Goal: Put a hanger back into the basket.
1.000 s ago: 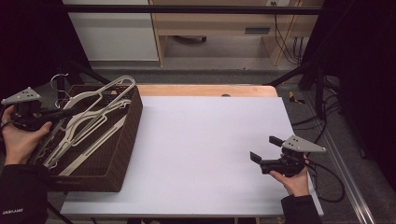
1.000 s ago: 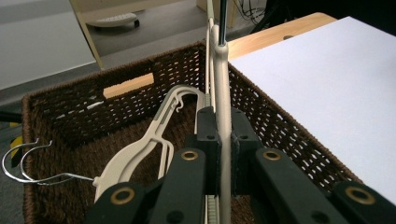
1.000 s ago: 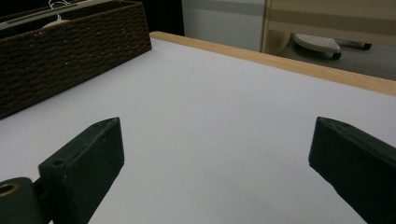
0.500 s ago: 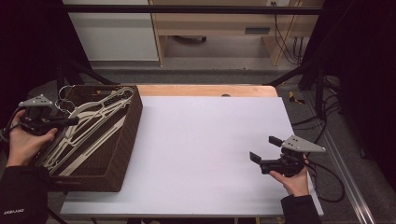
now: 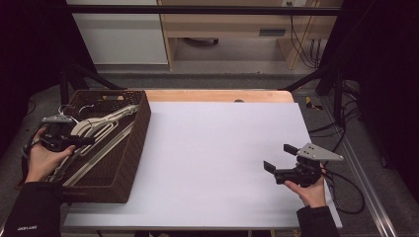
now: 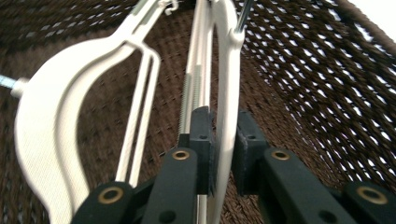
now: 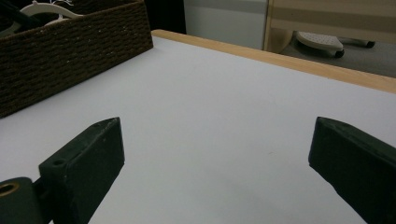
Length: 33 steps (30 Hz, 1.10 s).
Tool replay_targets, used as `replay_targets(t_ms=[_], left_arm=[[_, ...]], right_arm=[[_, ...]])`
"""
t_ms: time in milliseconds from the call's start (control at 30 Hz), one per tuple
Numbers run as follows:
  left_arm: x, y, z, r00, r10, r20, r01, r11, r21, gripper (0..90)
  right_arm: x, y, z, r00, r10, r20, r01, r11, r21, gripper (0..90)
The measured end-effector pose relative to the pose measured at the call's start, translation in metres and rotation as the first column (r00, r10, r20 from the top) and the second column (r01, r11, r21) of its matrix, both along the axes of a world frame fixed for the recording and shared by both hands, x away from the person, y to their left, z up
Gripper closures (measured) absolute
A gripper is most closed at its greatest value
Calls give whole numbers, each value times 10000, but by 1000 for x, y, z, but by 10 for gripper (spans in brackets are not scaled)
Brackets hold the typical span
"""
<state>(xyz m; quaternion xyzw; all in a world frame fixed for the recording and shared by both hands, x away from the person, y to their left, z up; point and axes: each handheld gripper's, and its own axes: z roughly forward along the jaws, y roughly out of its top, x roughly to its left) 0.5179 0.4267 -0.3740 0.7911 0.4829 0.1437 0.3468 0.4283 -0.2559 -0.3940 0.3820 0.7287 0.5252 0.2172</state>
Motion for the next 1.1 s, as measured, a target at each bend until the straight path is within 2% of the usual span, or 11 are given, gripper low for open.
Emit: replay_targets(t_ms=[67, 167, 233, 267, 367, 533, 700, 767, 967, 1067, 1100], left_arm=[[-3, 3, 0, 9992, 358, 164, -359, 9993, 50, 701], [-10, 7, 4, 9915, 1054, 761, -1031, 9941, -346, 574], [-15, 10, 8, 9834, 1430, 1120, -1380, 9891, -513, 491], [-19, 12, 11, 9755, 1649, 1456, -1577, 9857, -594, 461], [-29, 12, 18, 9618, 1761, 2098, -1576, 9822, -1019, 352], [-47, -6, 27, 9512, 1171, 2854, -837, 9884, -1267, 233], [-66, -37, 34, 9325, 532, 3572, 70, 9863, -1651, 169], [-73, -48, 35, 9330, 198, 3594, 465, 9835, -1747, 167], [-90, -92, 30, 9197, -864, 3829, 1670, 9689, -1826, 144], [-94, -112, 24, 9241, -1089, 3662, 1981, 9562, -2155, 140], [-94, -116, 22, 9261, -1180, 3584, 2039, 9557, -2123, 131]], right_arm=[[0, 0, 0, 10000, 16, -38, -16, 10000, 5, 38], [0, 1, 0, 10000, 41, -24, -41, 10000, -17, 38], [0, 1, 0, 10000, 38, -24, -38, 10000, -16, 38], [1, 1, 0, 10000, 46, -15, -46, 10000, -18, 38], [1, 1, -1, 10000, 52, -12, -52, 10000, -27, 38], [0, 0, -1, 10000, 29, -66, -29, 10000, 32, 38], [0, -1, -1, 10000, -12, 7, 12, 9999, 102, 38], [0, -1, -1, 10000, -6, 37, 6, 9999, 126, 38], [-2, -3, 1, 10000, -43, 89, 42, 9999, 155, 26], [-4, -5, 2, 9999, -84, 118, 80, 9994, 329, 20], [-5, -5, 2, 9998, -81, 201, 73, 9993, 365, 19]])
